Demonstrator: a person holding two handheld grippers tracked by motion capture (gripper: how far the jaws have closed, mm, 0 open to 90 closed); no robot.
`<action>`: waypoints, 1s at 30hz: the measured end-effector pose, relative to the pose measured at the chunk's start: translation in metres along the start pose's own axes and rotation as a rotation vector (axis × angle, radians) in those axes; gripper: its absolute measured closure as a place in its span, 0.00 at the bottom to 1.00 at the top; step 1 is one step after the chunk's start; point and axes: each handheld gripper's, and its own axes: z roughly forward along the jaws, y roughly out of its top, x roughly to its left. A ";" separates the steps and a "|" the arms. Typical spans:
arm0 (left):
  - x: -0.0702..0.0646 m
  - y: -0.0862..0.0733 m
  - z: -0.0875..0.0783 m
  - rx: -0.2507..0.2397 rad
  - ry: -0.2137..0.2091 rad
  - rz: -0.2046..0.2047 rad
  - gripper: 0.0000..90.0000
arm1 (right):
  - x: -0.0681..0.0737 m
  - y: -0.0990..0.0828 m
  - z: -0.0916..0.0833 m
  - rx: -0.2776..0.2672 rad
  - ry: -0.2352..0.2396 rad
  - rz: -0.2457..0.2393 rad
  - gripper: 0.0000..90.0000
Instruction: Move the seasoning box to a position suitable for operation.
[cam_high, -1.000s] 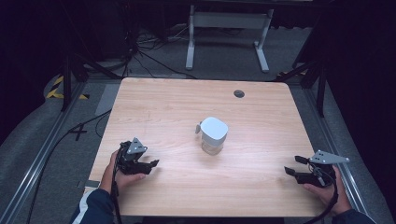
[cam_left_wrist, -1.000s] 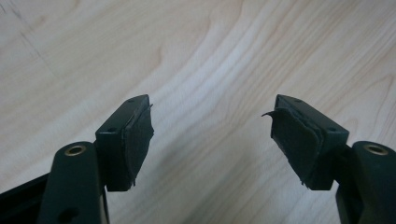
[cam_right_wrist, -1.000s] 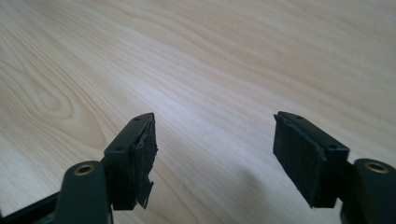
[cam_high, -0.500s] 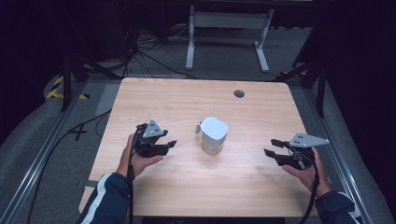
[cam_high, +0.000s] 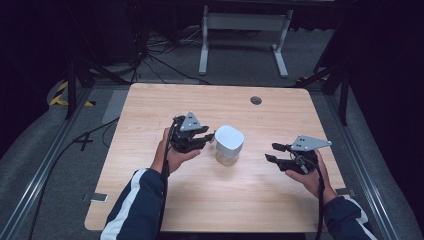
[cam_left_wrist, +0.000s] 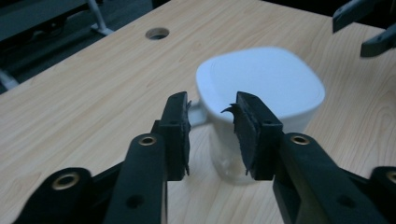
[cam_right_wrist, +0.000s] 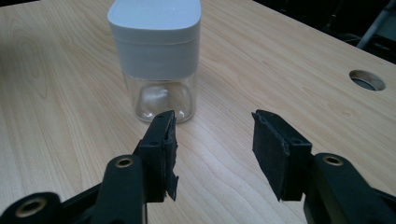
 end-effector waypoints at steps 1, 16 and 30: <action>-0.001 0.004 0.004 0.012 -0.001 0.013 0.77 | 0.001 -0.001 0.001 0.003 -0.001 -0.001 0.56; 0.001 0.013 0.036 0.038 0.046 0.050 0.99 | 0.003 -0.009 0.005 0.024 -0.029 0.003 0.53; 0.002 0.011 0.039 0.015 0.039 0.035 1.00 | 0.008 0.003 0.006 -0.017 -0.009 -0.027 0.59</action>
